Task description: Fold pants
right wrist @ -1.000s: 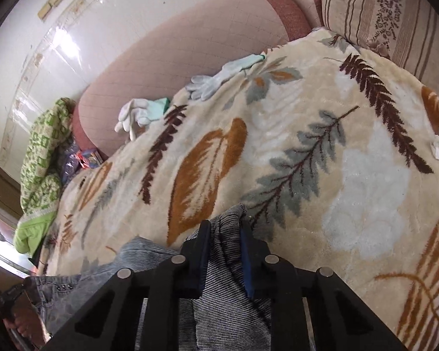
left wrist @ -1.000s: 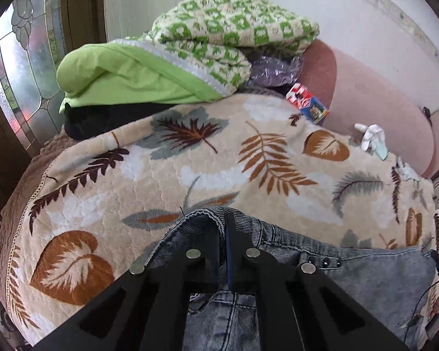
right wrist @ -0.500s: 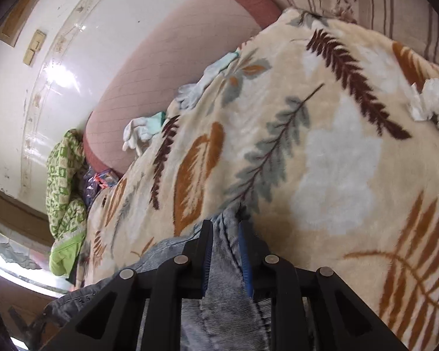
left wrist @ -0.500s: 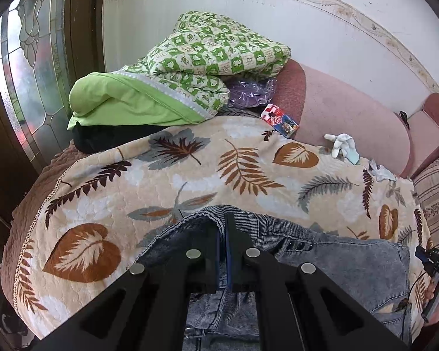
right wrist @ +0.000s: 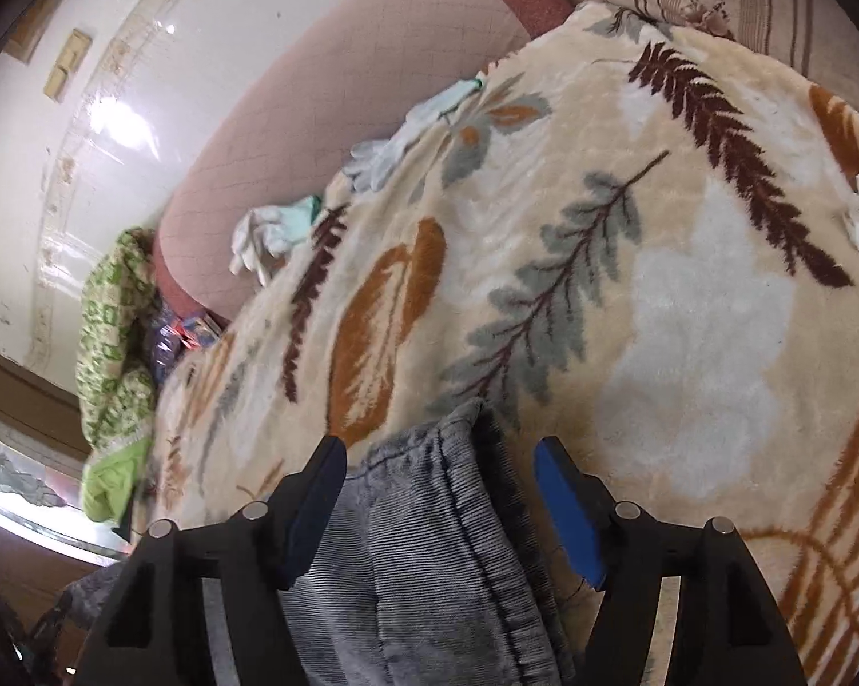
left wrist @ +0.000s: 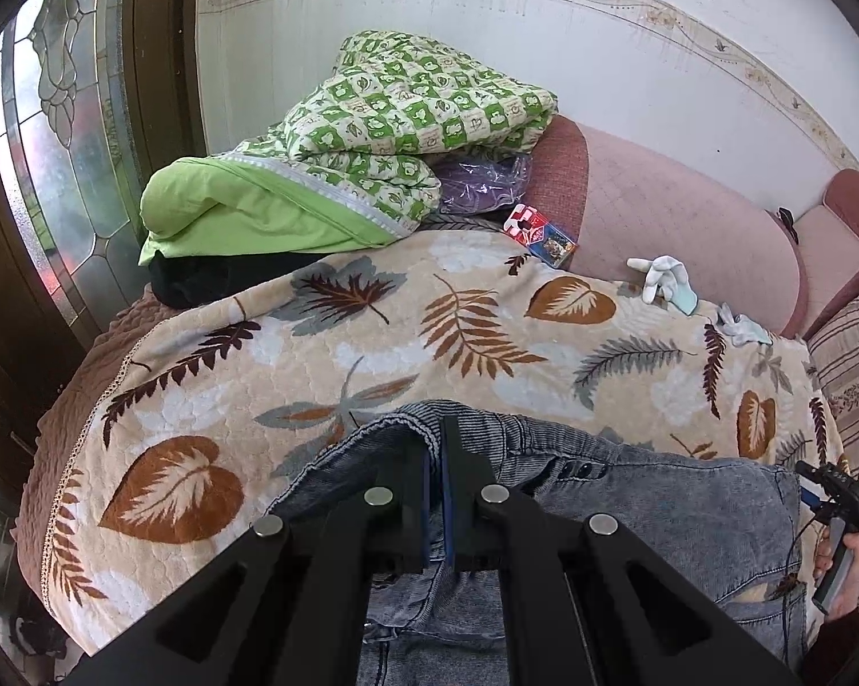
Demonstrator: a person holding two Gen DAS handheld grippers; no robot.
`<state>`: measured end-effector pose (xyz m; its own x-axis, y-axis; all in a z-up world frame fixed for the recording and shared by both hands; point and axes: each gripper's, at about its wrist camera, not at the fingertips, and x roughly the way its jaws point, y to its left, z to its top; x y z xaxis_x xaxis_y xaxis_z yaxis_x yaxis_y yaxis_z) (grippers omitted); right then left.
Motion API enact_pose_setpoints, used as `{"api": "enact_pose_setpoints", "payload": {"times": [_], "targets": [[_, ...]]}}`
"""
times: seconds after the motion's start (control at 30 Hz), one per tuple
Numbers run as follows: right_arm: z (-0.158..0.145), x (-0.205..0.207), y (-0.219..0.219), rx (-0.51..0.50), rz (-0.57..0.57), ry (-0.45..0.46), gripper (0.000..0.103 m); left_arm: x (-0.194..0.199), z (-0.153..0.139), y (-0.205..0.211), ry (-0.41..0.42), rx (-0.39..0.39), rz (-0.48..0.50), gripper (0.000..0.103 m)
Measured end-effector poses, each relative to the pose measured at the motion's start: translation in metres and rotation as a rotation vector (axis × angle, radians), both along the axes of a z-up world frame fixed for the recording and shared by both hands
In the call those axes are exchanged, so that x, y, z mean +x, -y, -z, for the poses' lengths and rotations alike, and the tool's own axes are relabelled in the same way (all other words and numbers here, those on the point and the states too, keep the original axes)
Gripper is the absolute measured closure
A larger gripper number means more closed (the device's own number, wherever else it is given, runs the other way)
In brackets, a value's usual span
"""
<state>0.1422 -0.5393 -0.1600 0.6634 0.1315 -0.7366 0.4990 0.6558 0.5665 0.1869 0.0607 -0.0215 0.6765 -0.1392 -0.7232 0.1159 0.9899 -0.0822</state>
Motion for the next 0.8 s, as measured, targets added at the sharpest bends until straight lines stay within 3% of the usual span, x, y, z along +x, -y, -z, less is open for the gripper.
{"api": "enact_pose_setpoints", "payload": {"times": [0.1,0.17,0.27,0.6,0.8], "targets": [[0.013,0.013,-0.009,-0.038,-0.027,-0.030,0.037,-0.004,-0.002,-0.001,0.004,0.004,-0.004,0.100],[0.016,0.022,-0.019,-0.111,-0.067,-0.047,0.067,-0.007,-0.002,-0.002,0.003,0.000,-0.009,0.100],[0.006,0.022,-0.033,-0.208,-0.099,-0.071,0.082,-0.011,-0.004,-0.006,0.006,-0.010,-0.015,0.100],[-0.060,-0.051,-0.035,-0.273,-0.028,0.149,0.089,-0.038,-0.008,-0.046,0.034,-0.110,-0.052,0.100],[-0.083,-0.108,-0.022,-0.195,0.034,0.295,0.094,-0.065,0.004,-0.080,0.025,-0.197,-0.043,0.100]]}}
